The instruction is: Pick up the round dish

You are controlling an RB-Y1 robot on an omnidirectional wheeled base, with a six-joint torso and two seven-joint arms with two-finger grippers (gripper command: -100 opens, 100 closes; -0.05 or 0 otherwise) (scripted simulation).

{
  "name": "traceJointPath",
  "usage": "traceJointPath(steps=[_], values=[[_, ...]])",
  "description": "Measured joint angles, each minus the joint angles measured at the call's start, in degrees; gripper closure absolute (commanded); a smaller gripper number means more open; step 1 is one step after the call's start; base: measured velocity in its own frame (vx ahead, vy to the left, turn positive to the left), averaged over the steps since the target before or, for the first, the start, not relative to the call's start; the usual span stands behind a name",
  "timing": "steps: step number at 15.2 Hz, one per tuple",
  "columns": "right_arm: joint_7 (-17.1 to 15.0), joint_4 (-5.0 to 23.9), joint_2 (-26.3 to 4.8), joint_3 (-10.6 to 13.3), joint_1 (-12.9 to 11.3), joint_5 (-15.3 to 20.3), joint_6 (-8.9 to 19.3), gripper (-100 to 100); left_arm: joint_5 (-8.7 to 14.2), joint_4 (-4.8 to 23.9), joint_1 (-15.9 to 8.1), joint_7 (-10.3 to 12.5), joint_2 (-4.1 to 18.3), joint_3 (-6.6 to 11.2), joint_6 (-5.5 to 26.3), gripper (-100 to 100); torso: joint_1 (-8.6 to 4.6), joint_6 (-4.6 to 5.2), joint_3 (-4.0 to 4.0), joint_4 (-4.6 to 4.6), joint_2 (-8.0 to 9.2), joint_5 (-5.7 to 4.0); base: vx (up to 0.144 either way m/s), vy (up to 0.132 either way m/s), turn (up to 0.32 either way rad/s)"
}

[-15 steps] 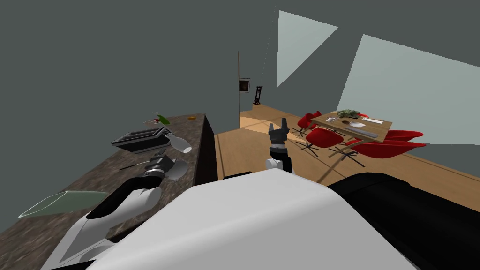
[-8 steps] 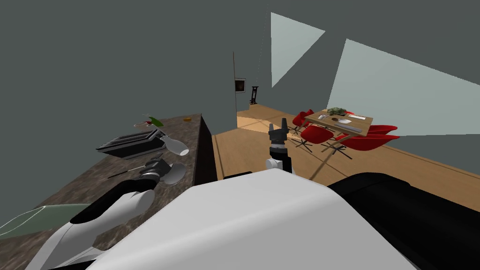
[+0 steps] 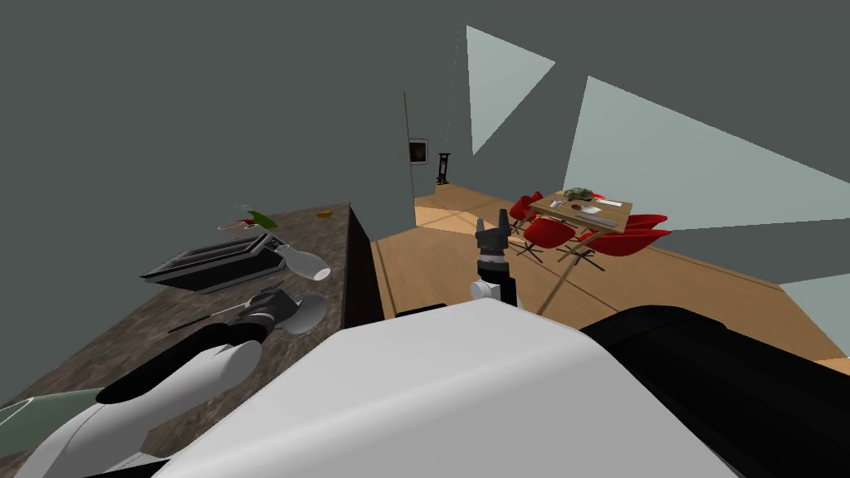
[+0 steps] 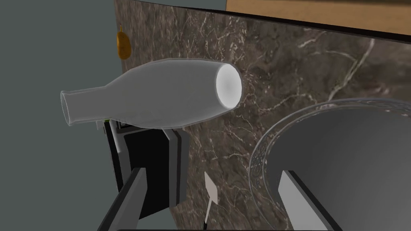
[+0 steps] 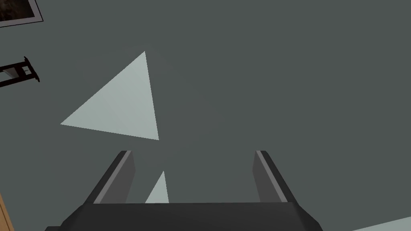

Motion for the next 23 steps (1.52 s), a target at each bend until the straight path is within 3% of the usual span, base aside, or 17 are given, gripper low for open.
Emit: traceJointPath(steps=[17,22,23], values=[[0.0,0.0,0.0,0.0,0.0,0.0,0.0,0,6.66,-0.05,1.33,2.46,-0.45,6.71,16.74,-100,-0.03,0.01,0.0,0.0,-0.01,-0.01,-0.011,0.027,-0.101],[0.0,0.0,0.0,0.0,0.01,0.0,0.0,0,5.74,2.89,0.23,1.8,-0.65,5.88,15.16,-100,-0.06,0.01,-0.1,-0.04,-0.17,-0.01,0.019,0.012,-0.025],[0.0,0.0,0.0,0.0,0.01,0.0,0.0,0,5.65,3.07,0.17,1.72,-0.67,5.8,14.95,100,-0.08,0.0,-0.09,-0.04,-0.15,-0.02,0.005,0.003,-0.001]])
